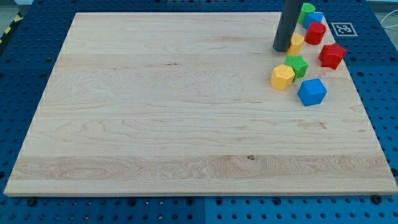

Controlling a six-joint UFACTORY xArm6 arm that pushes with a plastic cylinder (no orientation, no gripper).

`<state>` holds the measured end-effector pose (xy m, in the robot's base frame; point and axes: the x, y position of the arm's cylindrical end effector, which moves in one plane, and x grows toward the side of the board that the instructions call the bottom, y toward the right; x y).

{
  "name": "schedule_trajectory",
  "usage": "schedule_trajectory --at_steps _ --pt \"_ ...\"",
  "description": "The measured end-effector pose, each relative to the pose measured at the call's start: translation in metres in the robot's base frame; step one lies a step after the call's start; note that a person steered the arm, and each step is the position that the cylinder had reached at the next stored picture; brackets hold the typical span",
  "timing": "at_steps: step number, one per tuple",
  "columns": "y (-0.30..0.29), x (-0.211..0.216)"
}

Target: Push yellow heart below to the red circle

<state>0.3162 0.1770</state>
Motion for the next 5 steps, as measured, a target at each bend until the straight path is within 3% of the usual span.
schedule_trajectory --at_steps 5 --pt "0.024 -0.008"
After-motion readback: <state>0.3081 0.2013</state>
